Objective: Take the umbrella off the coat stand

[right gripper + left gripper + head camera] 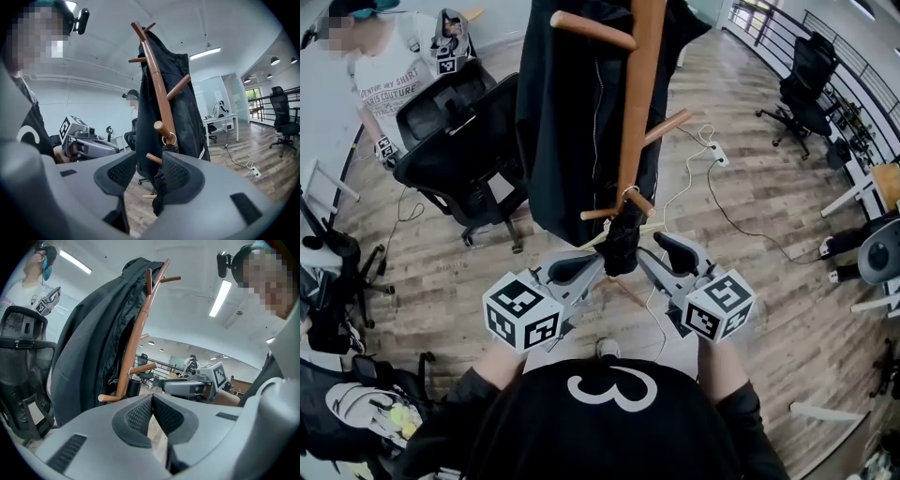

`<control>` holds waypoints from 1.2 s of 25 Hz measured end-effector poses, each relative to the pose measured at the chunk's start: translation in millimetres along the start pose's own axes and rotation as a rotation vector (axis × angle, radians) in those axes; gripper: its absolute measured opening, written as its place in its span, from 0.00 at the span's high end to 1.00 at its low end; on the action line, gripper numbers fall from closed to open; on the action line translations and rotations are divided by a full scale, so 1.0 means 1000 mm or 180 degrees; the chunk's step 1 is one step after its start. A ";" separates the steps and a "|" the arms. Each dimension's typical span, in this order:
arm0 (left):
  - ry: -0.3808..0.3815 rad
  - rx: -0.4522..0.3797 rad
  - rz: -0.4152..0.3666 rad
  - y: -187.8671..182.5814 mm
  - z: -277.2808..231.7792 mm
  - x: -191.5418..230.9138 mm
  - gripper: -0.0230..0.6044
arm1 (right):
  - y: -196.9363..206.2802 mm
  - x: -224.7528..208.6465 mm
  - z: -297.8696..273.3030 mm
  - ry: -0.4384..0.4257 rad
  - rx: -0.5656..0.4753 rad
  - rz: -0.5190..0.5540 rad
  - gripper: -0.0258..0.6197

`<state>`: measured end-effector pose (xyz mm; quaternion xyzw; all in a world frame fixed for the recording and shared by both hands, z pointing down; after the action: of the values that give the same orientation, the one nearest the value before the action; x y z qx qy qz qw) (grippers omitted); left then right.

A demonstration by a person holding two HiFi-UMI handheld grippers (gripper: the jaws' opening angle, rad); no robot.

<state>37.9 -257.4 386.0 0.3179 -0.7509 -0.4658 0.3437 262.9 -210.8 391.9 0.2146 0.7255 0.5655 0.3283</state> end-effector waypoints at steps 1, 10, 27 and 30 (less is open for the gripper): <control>-0.0025 -0.0003 0.0019 0.001 -0.002 0.001 0.94 | 0.001 -0.005 -0.003 -0.0016 0.0020 0.0013 0.70; -0.0218 -0.0009 0.0172 0.012 -0.012 0.010 0.94 | 0.012 -0.037 -0.031 0.0100 0.0176 0.0195 0.62; -0.0454 -0.0051 0.0359 0.020 -0.009 0.030 0.94 | 0.024 -0.066 -0.066 0.0166 0.0220 0.0210 0.62; -0.0485 -0.0071 0.0390 0.021 -0.007 0.031 0.94 | 0.027 -0.067 -0.069 0.0160 0.0204 0.0141 0.62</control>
<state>23.3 -277.9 415.0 0.2312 -0.7877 -0.4750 0.3169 258.4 -295.7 443.7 0.2267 0.7463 0.5544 0.2903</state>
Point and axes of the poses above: the fingertips, and each gripper's own axes: z backward along the fingers, x to its left, y out of its underside, the point moved 10 cm from there along z, backward along the fingers, and after that the axes turned 13 degrees about -y, right-handed, at the moved point
